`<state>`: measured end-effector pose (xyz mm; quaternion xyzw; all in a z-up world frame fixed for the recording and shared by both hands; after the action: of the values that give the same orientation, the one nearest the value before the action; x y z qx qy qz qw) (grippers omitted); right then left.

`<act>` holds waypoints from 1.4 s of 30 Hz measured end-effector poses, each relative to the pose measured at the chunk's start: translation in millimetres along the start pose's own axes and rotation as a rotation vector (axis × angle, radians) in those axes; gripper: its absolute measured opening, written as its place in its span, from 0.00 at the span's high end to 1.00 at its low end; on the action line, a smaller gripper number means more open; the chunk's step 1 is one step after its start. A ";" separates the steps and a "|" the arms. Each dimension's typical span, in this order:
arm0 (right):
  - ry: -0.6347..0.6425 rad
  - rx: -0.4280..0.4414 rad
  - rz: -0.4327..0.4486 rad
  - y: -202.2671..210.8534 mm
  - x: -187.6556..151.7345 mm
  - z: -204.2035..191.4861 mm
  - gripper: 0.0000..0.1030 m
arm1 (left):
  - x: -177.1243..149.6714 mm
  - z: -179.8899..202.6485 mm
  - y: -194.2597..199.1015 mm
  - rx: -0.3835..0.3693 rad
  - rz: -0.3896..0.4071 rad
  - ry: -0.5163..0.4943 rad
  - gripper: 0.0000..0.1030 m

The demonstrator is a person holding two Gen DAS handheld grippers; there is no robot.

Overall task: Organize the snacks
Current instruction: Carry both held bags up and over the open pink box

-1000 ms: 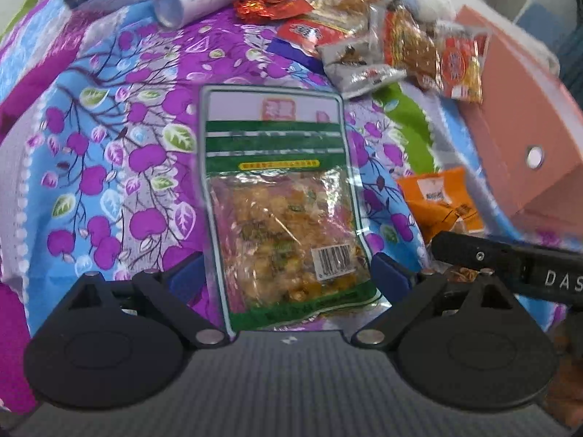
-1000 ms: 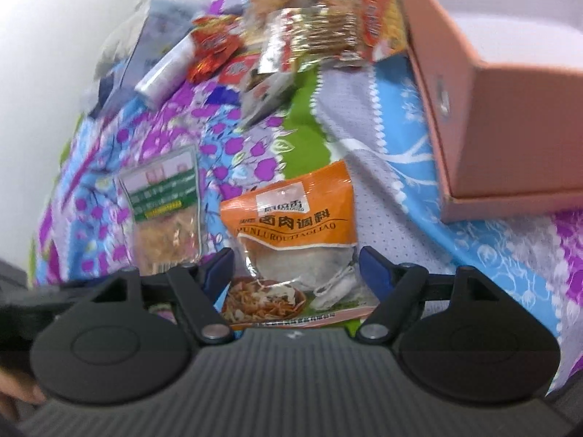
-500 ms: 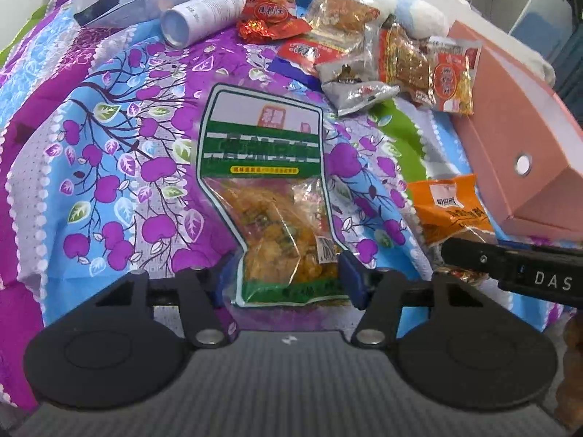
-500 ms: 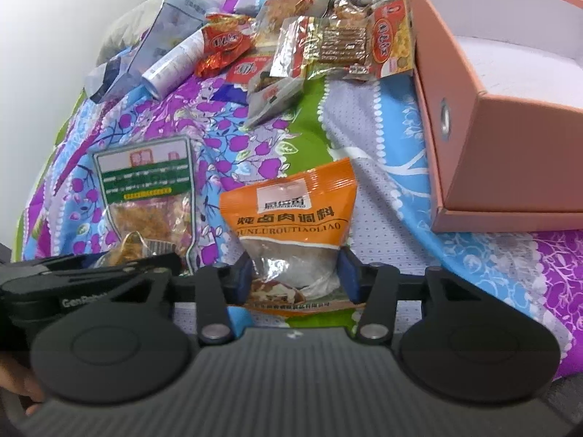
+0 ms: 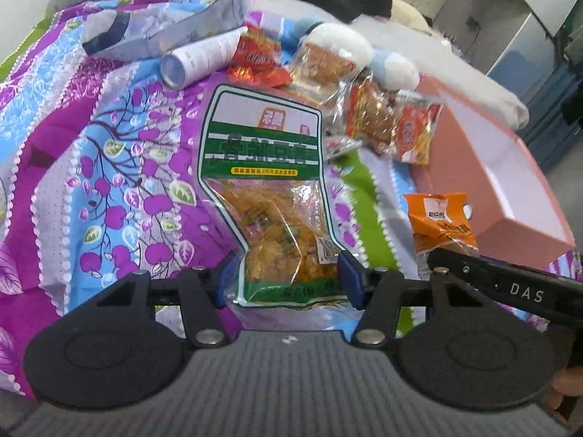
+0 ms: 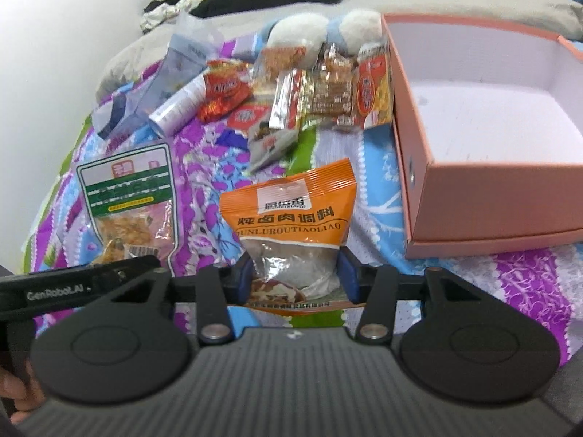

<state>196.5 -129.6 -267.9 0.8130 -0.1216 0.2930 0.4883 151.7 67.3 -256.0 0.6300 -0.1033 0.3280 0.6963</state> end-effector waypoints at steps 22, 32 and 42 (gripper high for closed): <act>0.022 -0.009 0.215 95.7 82.5 -0.6 0.51 | 95.9 88.3 89.2 -0.213 0.144 0.004 0.39; 0.020 -0.037 0.306 133.5 125.2 22.9 0.51 | 142.1 159.8 105.0 -0.297 0.187 -0.074 0.39; -0.023 -0.120 0.338 136.4 150.9 84.9 0.51 | 165.3 235.6 63.8 -0.361 0.152 -0.158 0.39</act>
<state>281.4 -257.1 -109.3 0.7536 -0.2796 0.3538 0.4782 303.9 -102.0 -68.8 0.5091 -0.2620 0.3055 0.7608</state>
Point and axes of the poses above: each gripper's, at about its wrist camera, not at the fingertips, and y roughly against the way its jaws point, z to its right, x to its top, the point moved 8 cm from there along -y, roughly the way its jaws point, and after that the axes turned 9 degrees about x, right-handed, at the moved point
